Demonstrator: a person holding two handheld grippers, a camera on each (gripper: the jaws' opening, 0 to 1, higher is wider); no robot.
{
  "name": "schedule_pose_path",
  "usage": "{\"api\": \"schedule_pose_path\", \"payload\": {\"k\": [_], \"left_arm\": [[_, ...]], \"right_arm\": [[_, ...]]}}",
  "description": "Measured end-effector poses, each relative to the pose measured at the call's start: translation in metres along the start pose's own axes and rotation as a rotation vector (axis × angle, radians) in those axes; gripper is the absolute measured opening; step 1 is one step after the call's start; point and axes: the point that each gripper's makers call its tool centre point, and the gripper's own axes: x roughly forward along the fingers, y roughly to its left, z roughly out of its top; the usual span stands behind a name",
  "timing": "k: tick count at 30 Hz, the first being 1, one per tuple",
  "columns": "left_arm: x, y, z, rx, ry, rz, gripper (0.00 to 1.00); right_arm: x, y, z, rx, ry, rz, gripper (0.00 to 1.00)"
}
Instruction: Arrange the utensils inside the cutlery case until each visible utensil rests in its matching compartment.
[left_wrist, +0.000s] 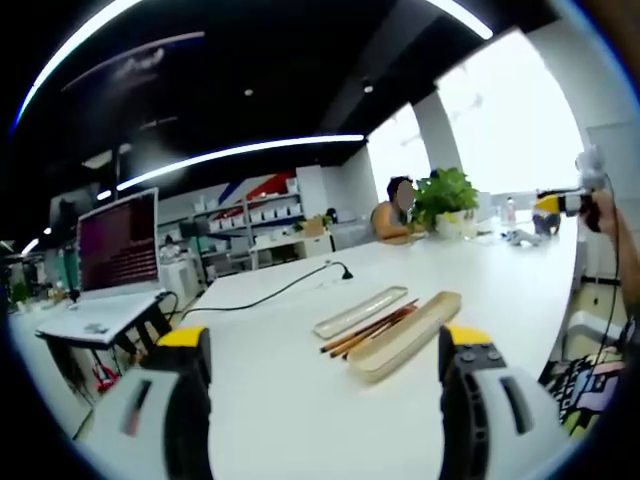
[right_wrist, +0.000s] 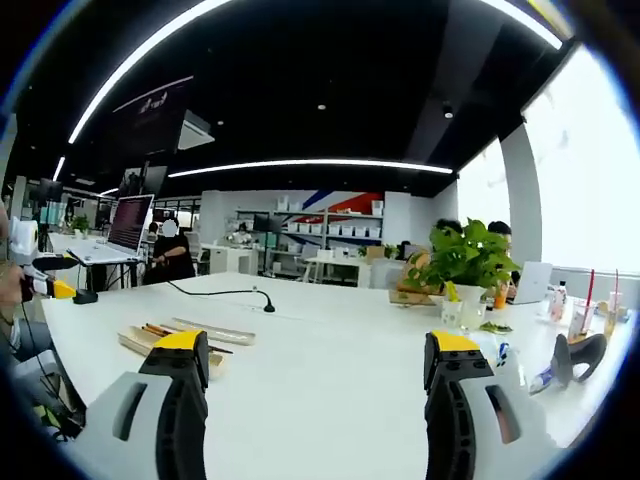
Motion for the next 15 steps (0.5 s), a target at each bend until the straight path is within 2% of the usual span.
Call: {"api": "schedule_pose_path", "payload": {"k": [10,15], "left_arm": [[0.001,-0.001,0.000,0.001,0.001,-0.004,1.00],[0.001,0.001,0.000,-0.009,-0.001,0.009,1.00]], "right_arm": [[0.040,0.032,0.005,-0.006,0.044,0.146,0.92],[0.050,0.044,0.005,-0.033,0.070,0.185,0.92]]}}
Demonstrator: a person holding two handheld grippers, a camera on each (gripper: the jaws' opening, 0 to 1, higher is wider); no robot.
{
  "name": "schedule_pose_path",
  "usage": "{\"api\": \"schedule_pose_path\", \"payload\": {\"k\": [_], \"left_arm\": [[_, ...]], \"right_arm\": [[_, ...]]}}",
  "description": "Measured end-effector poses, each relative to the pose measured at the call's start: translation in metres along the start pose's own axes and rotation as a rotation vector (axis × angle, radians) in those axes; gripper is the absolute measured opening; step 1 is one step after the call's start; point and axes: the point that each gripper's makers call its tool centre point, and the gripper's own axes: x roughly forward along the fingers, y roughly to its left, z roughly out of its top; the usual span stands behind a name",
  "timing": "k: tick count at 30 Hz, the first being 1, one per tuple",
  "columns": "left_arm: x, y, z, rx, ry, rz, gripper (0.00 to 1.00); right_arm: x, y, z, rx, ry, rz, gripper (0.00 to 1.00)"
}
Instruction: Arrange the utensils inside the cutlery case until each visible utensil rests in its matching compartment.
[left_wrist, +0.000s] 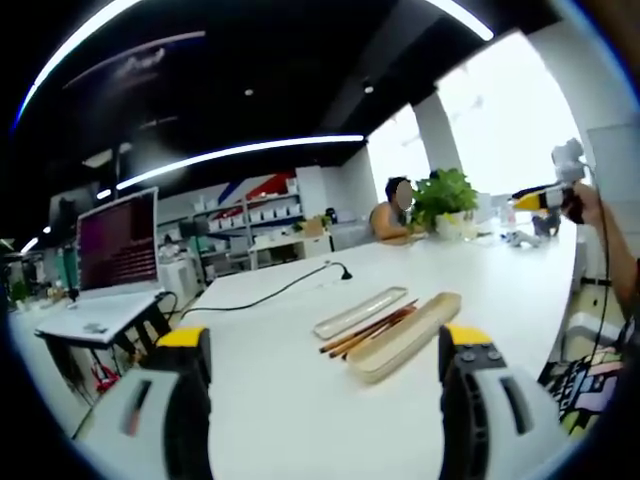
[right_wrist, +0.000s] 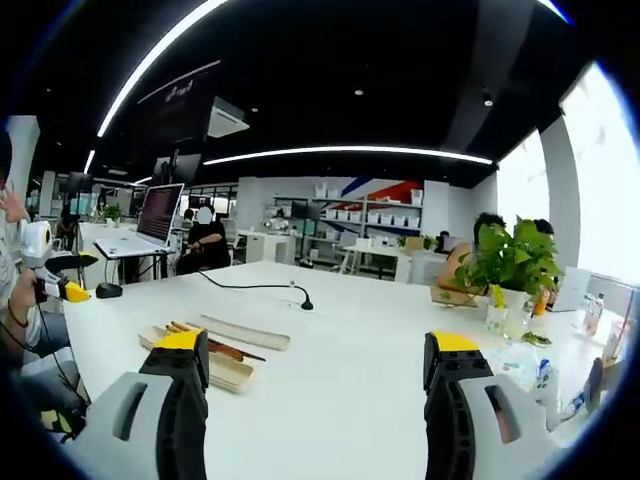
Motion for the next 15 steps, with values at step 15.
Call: {"api": "schedule_pose_path", "payload": {"k": [15], "left_arm": [[0.001,-0.002,-0.005,-0.008,0.025,-0.014,0.98]], "right_arm": [[0.042,0.027,0.013,-0.076,0.064,0.105,0.91]]}}
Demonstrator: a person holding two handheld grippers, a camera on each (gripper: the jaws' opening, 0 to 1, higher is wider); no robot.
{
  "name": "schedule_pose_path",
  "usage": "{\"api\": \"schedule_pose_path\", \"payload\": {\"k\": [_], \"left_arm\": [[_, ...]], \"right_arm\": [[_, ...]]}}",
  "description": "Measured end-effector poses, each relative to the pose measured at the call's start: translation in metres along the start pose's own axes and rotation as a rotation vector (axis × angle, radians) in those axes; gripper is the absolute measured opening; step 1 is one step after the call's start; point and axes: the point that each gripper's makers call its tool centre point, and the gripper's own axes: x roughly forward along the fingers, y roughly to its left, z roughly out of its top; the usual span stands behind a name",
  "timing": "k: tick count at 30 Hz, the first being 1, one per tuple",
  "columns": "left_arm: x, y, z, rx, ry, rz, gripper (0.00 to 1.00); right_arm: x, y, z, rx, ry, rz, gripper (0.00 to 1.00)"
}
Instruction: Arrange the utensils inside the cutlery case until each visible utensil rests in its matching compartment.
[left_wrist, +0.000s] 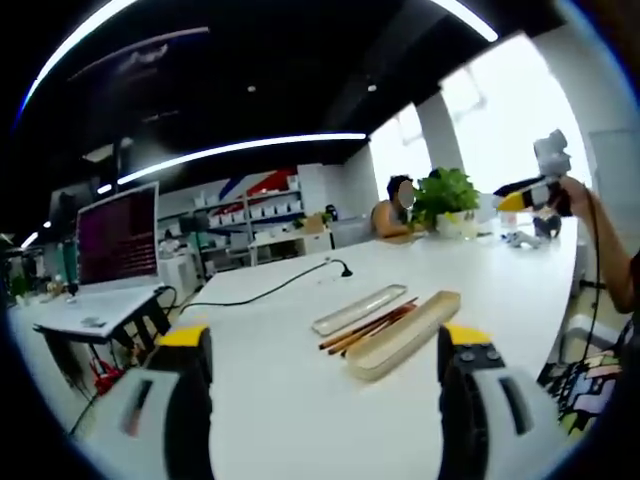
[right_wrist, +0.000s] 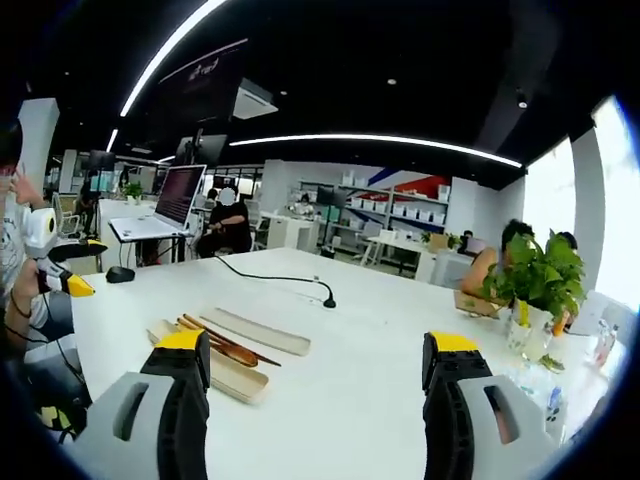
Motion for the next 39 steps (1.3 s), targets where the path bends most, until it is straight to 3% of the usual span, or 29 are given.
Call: {"api": "schedule_pose_path", "payload": {"k": [17,20,25,39], "left_arm": [[0.001,-0.003,-0.003,-0.010,0.016,-0.013,0.95],[0.000,-0.002,-0.003,-0.020,0.019,-0.014,0.93],[0.000,-0.002,-0.003,-0.019,0.019,-0.015,0.93],[0.001,-0.009,-0.003,0.046,0.030,-0.038,0.92]], "right_arm": [[0.029,0.017,0.002,-0.072,0.079,0.081,0.90],[0.035,0.021,0.003,-0.135,0.105,0.093,0.88],[0.047,0.025,0.005,-0.159,0.144,0.122,0.87],[0.082,0.045,0.006,-0.209,0.242,0.184,0.84]]}}
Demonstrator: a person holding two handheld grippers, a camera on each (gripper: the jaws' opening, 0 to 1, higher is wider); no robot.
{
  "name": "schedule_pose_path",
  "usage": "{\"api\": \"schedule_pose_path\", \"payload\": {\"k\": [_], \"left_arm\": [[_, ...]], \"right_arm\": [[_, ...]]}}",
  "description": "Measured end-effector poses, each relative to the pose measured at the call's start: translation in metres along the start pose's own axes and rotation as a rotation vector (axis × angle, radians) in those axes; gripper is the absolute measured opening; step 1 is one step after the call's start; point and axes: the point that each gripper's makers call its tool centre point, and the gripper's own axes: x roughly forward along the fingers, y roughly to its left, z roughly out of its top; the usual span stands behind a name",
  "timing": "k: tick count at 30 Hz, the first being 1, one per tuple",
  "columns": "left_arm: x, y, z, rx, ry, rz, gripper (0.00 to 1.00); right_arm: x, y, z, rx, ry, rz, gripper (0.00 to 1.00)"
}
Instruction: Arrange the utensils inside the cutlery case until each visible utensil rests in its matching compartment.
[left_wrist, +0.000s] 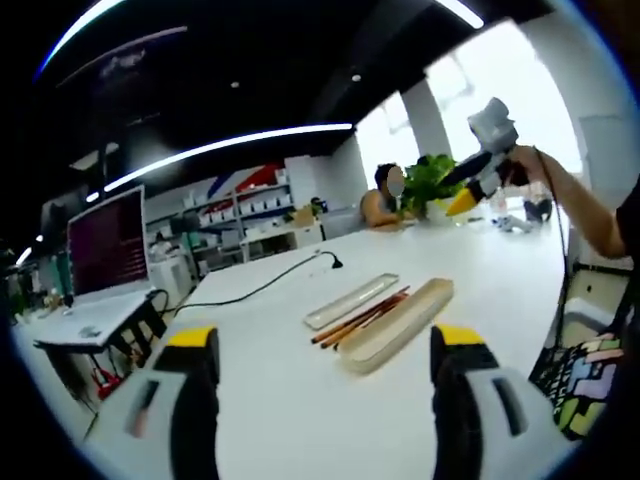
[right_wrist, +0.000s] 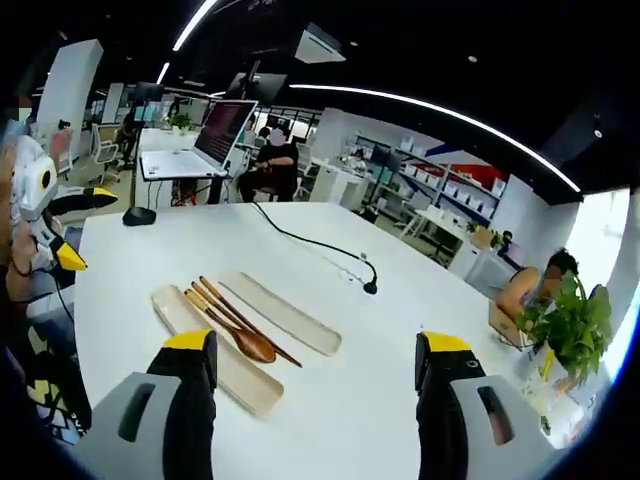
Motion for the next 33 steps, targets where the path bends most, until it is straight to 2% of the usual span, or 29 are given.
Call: {"api": "schedule_pose_path", "payload": {"k": [10,12,13,16,19,21,24,26,31,33], "left_arm": [[0.000,0.004,-0.002,-0.014,0.001,0.003,0.92],[0.001,0.001,-0.002,-0.038,0.001,-0.027,0.92],[0.001,0.003,0.002,-0.048,-0.011,-0.032,0.90],[0.000,0.003,0.011,-0.008,-0.040,-0.042,0.84],[0.002,0.004,0.019,-0.031,-0.066,-0.066,0.84],[0.006,0.005,0.024,-0.039,-0.073,-0.088,0.81],[0.016,0.007,0.033,-0.008,-0.099,-0.116,0.74],[0.024,0.012,0.039,-0.011,-0.104,-0.128,0.76],[0.042,0.018,0.045,0.007,-0.091,-0.161,0.68],[0.050,0.018,0.045,0.022,-0.075,-0.179,0.67]], "right_arm": [[0.022,0.015,-0.001,-0.034,0.041,0.059,0.79],[0.026,0.019,-0.001,-0.036,0.036,0.076,0.79],[0.027,0.021,-0.002,-0.035,0.042,0.085,0.78],[0.032,0.022,-0.004,-0.029,0.050,0.094,0.76],[0.038,0.025,-0.006,-0.034,0.067,0.104,0.76],[0.040,0.026,-0.006,-0.038,0.073,0.106,0.75],[0.042,0.028,-0.007,-0.038,0.075,0.115,0.74],[0.044,0.030,-0.006,-0.031,0.063,0.126,0.75],[0.045,0.030,-0.010,-0.033,0.071,0.132,0.75],[0.045,0.029,-0.011,-0.039,0.075,0.132,0.74]]}}
